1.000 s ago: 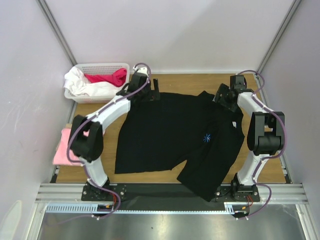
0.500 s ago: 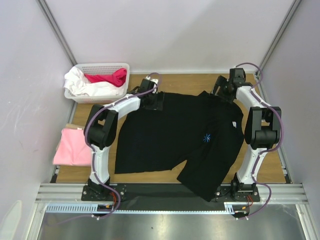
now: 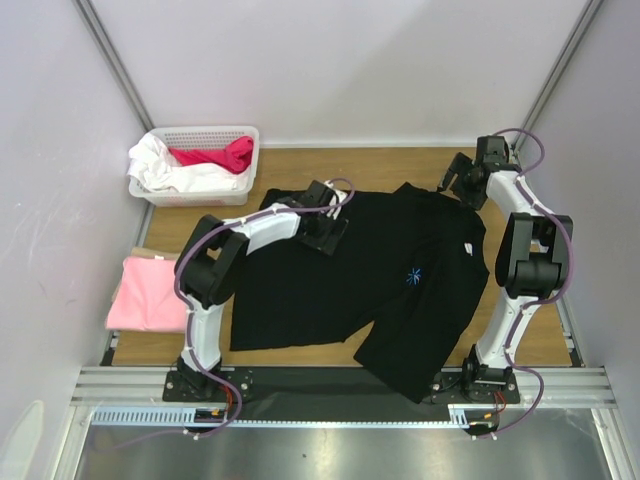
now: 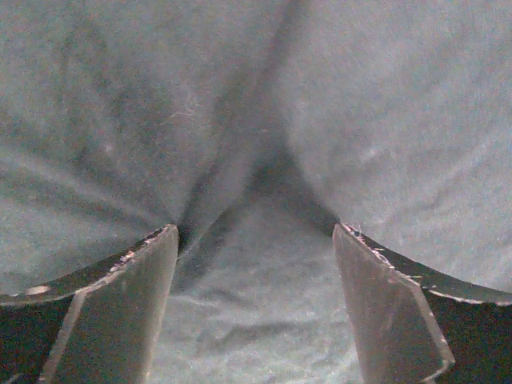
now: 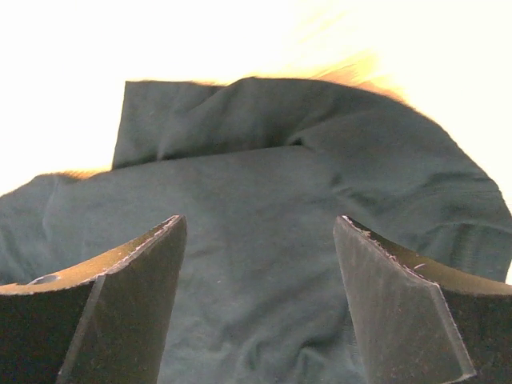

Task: Fold and stack the t-shirts
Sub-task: Flatten the tshirt out

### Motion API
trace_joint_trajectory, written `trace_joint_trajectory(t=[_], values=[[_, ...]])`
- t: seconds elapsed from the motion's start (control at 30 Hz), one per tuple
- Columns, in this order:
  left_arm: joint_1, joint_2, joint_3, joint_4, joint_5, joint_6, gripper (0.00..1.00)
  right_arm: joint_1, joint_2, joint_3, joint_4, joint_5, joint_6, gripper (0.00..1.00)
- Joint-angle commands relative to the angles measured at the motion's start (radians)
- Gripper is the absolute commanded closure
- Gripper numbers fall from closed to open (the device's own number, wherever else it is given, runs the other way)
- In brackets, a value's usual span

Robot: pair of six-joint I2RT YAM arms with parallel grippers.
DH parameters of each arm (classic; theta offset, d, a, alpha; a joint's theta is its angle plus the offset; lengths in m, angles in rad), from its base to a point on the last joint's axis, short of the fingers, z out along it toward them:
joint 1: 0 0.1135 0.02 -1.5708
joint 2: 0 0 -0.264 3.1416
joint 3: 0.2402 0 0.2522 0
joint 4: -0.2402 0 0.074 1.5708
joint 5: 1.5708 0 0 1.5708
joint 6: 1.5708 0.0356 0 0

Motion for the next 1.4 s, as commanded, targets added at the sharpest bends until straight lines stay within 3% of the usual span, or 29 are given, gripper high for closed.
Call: trace_joint_trajectory(t=[0.0,0.2,0.4,0.73,0.9,1.07,1.37], values=[[-0.058,-0.025,-0.068,-0.154,0.012,0.027,0.18,-0.007,0.012,0.033,-0.005,-0.002,-0.025,0.2],[-0.169,-0.102,-0.172,-0.214,-0.007,0.05,0.19,-0.001,0.039,0.045,0.091,-0.104,-0.149,0.2],[-0.177,-0.166,-0.221,-0.276,-0.011,0.069,0.19,0.051,0.133,0.154,0.108,-0.185,-0.379,0.19],[-0.146,-0.232,-0.048,-0.345,-0.066,0.025,0.13,0.193,0.239,0.288,0.031,-0.22,-0.511,0.19],[-0.019,-0.267,0.079,-0.349,-0.062,-0.051,0.08,0.229,0.195,0.213,0.013,-0.157,-0.538,0.21],[0.092,-0.289,0.125,-0.325,-0.096,-0.111,0.07,0.267,0.079,0.021,0.06,-0.089,-0.463,0.25],[0.136,-0.283,0.136,-0.263,-0.096,-0.147,0.08,0.35,0.035,-0.159,0.039,0.051,-0.429,0.35]])
